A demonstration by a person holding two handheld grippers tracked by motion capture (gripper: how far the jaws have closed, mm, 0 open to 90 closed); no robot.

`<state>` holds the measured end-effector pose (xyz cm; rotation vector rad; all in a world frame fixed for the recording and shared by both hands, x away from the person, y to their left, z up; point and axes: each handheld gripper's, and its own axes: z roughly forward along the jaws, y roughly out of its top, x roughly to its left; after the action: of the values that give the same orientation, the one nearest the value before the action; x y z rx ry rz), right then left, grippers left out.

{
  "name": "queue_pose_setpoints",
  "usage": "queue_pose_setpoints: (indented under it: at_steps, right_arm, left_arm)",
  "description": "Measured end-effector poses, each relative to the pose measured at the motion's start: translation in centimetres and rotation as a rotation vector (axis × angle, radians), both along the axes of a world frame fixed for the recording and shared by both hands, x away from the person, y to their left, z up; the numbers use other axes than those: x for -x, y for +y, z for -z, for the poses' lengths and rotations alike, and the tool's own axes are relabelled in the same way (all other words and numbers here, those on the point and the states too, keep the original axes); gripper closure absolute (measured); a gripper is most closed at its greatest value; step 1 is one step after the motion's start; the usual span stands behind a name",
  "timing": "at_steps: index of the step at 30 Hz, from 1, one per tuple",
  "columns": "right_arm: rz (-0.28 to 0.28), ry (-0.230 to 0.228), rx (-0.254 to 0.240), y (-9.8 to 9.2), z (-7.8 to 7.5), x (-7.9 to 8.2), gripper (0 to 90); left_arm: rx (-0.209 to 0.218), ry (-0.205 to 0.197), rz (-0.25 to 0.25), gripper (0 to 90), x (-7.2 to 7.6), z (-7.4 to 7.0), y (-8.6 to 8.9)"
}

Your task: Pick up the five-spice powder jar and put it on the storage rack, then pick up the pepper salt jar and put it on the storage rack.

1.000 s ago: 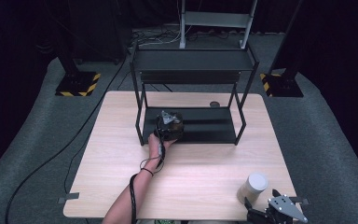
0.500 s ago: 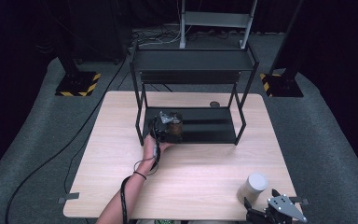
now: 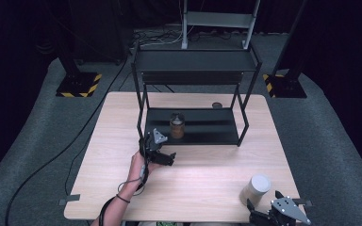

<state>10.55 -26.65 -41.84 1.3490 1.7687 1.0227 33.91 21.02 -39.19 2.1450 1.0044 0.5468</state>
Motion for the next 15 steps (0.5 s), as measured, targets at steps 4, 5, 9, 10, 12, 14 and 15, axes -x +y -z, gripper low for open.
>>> queue_pose_setpoints:
  at_steps: [4, 5, 9, 10, 12, 14, 15]
  right_arm:
    - [0.001, -0.001, 0.000, -0.1, 0.0, 0.0, 0.0]
    - [0.001, -0.001, 0.000, 0.0, 0.0, 0.0, 0.0]
    - [-0.001, -0.004, 0.000, -0.1, -0.1, 0.1, 0.0]
    - [-0.001, -0.004, 0.001, 0.0, -0.1, 0.1, 0.0]
    - [-0.002, -0.006, -0.001, -0.1, -0.1, 0.1, 0.0]
    - [-0.001, -0.005, 0.001, 0.0, -0.1, 0.1, 0.0]
    - [-0.002, -0.004, 0.002, 0.0, -0.1, 0.1, 0.0]
  left_arm:
    - [-0.012, 0.017, 0.002, 1.1, 1.5, 0.7, 0.8]
    - [-0.010, 0.039, -0.002, 1.1, 2.1, 1.0, 1.4]
    - [-0.010, 0.051, -0.040, 1.0, 3.7, 1.7, 2.8]
    - [-0.007, 0.049, -0.062, 1.0, 4.2, 2.0, 3.3]
    - [-0.005, 0.050, -0.093, 1.0, 4.8, 2.4, 4.1]
    - [0.004, 0.053, -0.128, 0.9, 5.3, 2.8, 5.0]
    - [0.008, 0.054, -0.147, 0.9, 5.6, 3.0, 5.4]
